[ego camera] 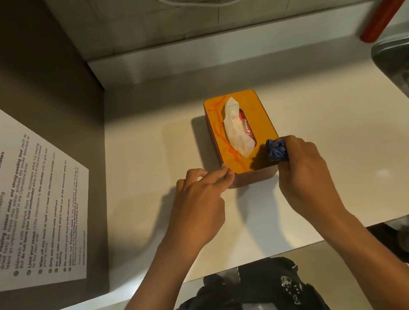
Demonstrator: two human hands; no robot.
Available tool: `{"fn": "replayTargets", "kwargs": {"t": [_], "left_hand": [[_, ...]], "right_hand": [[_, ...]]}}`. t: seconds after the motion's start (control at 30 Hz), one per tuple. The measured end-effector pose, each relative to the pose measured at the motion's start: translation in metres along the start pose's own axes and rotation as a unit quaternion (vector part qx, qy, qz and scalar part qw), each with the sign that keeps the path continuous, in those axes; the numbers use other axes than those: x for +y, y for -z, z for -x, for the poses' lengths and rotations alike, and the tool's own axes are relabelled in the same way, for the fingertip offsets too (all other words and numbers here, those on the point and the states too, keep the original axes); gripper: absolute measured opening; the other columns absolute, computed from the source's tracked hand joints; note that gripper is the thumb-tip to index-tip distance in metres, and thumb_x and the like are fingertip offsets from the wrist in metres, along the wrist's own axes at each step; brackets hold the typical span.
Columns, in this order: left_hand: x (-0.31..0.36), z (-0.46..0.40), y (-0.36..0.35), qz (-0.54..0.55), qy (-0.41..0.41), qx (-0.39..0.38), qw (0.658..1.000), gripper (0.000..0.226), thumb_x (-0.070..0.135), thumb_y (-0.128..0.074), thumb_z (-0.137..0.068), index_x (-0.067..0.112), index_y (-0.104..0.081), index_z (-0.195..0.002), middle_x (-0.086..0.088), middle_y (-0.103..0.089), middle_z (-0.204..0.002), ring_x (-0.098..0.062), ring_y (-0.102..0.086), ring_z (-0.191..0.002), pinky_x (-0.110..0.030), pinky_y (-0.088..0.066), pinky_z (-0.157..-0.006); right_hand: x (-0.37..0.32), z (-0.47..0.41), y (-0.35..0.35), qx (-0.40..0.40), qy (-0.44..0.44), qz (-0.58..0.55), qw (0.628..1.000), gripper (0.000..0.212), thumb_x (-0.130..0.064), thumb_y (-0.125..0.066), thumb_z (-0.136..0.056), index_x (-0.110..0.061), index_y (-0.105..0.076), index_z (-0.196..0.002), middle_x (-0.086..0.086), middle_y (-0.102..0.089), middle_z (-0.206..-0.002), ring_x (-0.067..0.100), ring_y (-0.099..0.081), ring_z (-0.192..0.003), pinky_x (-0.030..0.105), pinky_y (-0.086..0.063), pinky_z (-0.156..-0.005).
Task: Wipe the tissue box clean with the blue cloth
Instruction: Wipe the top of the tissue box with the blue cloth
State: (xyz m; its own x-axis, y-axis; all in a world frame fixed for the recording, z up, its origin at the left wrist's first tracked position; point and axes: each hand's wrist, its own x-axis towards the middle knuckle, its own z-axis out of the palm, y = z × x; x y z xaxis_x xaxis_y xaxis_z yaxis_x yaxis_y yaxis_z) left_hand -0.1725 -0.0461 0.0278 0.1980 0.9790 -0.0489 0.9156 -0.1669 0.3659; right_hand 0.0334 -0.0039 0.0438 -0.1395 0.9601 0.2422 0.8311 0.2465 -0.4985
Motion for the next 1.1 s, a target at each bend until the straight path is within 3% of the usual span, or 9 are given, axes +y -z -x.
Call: {"fn": "replayTargets", "kwargs": {"t": [0.13,0.33,0.53,0.67,0.8,0.93,1.1], "left_hand": [[0.000,0.000,-0.002,0.009,-0.002,0.003,1.000,0.062,0.012,-0.056,-0.096,0.037,-0.042,-0.151,0.019,-0.034,-0.160,-0.018,-0.034,-0.135,-0.033,-0.035,-0.100],[-0.002,0.001,-0.004,0.017,-0.011,0.009,1.000,0.065,0.004,-0.057,-0.095,0.033,-0.043,-0.151,0.017,-0.036,-0.159,-0.019,-0.038,-0.133,-0.033,-0.035,-0.097],[-0.006,0.005,-0.004,-0.007,-0.024,0.014,1.000,0.073,0.001,-0.052,-0.092,0.038,-0.037,-0.154,0.021,-0.030,-0.161,-0.016,-0.036,-0.135,-0.032,-0.034,-0.094],[-0.006,0.003,-0.003,-0.009,-0.024,0.013,1.000,0.074,0.001,-0.053,-0.093,0.038,-0.035,-0.154,0.021,-0.029,-0.162,-0.017,-0.033,-0.138,-0.033,-0.033,-0.098],[-0.004,0.003,-0.002,-0.016,-0.026,0.012,0.999,0.068,0.004,-0.052,-0.095,0.037,-0.038,-0.153,0.019,-0.029,-0.162,-0.020,-0.033,-0.139,-0.033,-0.033,-0.099],[-0.005,0.003,-0.003,-0.014,-0.023,0.012,1.000,0.070,0.004,-0.052,-0.096,0.038,-0.035,-0.154,0.020,-0.027,-0.162,-0.019,-0.031,-0.139,-0.032,-0.033,-0.100],[-0.005,0.004,-0.005,-0.015,-0.018,0.016,1.000,0.072,0.003,-0.052,-0.094,0.039,-0.035,-0.154,0.020,-0.029,-0.162,-0.018,-0.031,-0.139,-0.032,-0.033,-0.100]], "right_hand": [[-0.015,0.006,-0.012,0.006,0.020,0.048,0.999,0.011,-0.001,-0.052,-0.089,-0.001,-0.055,-0.099,0.018,-0.062,-0.090,0.034,-0.054,-0.077,0.027,-0.034,-0.059],[-0.036,0.018,-0.022,-0.019,0.037,0.043,0.998,0.025,0.004,-0.074,-0.077,0.004,-0.063,-0.099,0.022,-0.066,-0.088,0.037,-0.064,-0.075,0.036,-0.051,-0.060],[-0.017,0.014,-0.005,-0.037,0.023,0.052,0.998,0.010,-0.001,-0.050,-0.092,-0.004,-0.054,-0.101,0.018,-0.059,-0.095,0.029,-0.050,-0.079,0.030,-0.034,-0.061],[-0.027,0.000,-0.014,-0.048,0.037,0.086,0.994,0.019,-0.006,-0.056,-0.089,-0.004,-0.057,-0.108,0.017,-0.062,-0.101,0.030,-0.055,-0.087,0.028,-0.037,-0.062],[-0.035,0.000,-0.022,-0.054,0.040,0.076,0.995,0.032,-0.009,-0.066,-0.086,-0.003,-0.058,-0.116,0.018,-0.065,-0.107,0.032,-0.060,-0.094,0.036,-0.052,-0.072],[-0.030,-0.002,-0.021,-0.040,0.040,0.055,0.997,0.032,-0.010,-0.062,-0.089,-0.005,-0.055,-0.120,0.017,-0.063,-0.108,0.032,-0.060,-0.093,0.031,-0.048,-0.071],[-0.035,-0.013,-0.022,-0.051,0.029,0.038,0.998,0.037,-0.015,-0.061,-0.091,-0.006,-0.050,-0.126,0.018,-0.061,-0.111,0.032,-0.059,-0.094,0.039,-0.053,-0.077]]}}
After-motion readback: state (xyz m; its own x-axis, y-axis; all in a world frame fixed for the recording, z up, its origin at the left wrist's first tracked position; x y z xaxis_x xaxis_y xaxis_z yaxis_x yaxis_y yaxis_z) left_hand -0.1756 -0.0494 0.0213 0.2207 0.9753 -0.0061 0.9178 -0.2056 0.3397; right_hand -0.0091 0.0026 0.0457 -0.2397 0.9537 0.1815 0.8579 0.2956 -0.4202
